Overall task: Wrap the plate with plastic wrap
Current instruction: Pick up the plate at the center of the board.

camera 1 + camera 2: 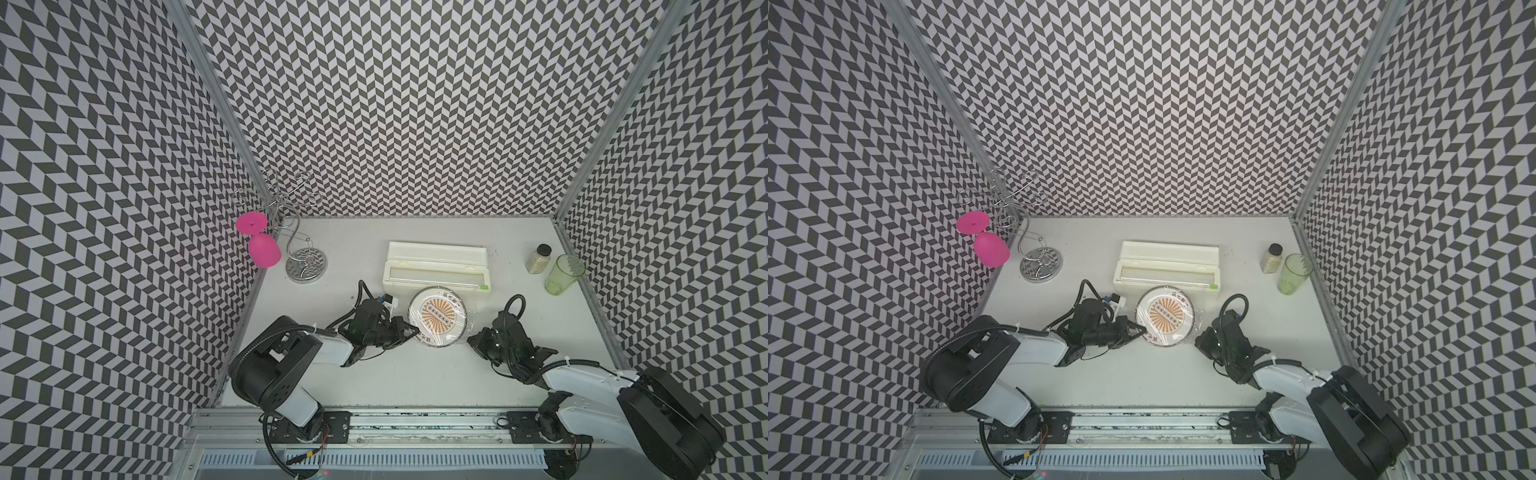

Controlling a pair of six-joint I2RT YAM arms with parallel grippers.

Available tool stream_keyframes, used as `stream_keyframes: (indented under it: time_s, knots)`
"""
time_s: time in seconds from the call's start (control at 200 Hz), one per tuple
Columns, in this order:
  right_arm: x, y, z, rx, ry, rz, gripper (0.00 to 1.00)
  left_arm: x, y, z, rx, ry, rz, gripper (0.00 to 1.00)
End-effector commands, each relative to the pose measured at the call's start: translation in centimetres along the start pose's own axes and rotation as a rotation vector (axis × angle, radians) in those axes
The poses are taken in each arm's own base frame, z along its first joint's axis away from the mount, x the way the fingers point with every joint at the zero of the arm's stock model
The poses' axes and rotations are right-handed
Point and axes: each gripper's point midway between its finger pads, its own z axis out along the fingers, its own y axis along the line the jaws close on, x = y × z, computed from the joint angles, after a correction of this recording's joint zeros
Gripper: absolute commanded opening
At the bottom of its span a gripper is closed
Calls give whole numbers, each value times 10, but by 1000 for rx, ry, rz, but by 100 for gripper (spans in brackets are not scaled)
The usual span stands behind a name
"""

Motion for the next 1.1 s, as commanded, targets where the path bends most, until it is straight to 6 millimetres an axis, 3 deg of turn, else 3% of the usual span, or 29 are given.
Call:
stream_keyframes:
  time_s: [0.0,0.195,0.225,0.346,0.456,0.576,0.711,0.861,0.941,1.002,1.097]
  knots:
    - [5,-42,-5,139,17,39,0,5,-19,-9,60,36,27,0]
    - [-11,-11,1,38,-22,-7,0,16,-33,-14,121,91,34,0]
    - [-22,13,2,-22,-45,-27,0,17,-33,-13,127,102,32,0]
    - [-45,54,8,-147,-65,-72,0,23,-38,-13,158,138,28,0]
    - [-46,93,7,-302,-1,-138,21,27,-38,-14,161,160,32,0]
    - [-37,108,-3,-377,50,-198,43,26,-37,-15,165,164,34,0]
    - [-26,87,-6,-298,111,-238,64,19,-37,-18,184,148,12,0]
    - [-44,15,-10,18,136,-243,70,9,-31,-25,180,131,-25,0]
    - [-52,-14,-19,146,135,-214,71,4,-28,-28,176,122,-37,0]
    - [-55,-23,-27,203,125,-203,71,2,-29,-28,178,119,-35,0]
    - [-62,-20,-43,218,88,-184,71,0,-30,-28,176,119,-27,0]
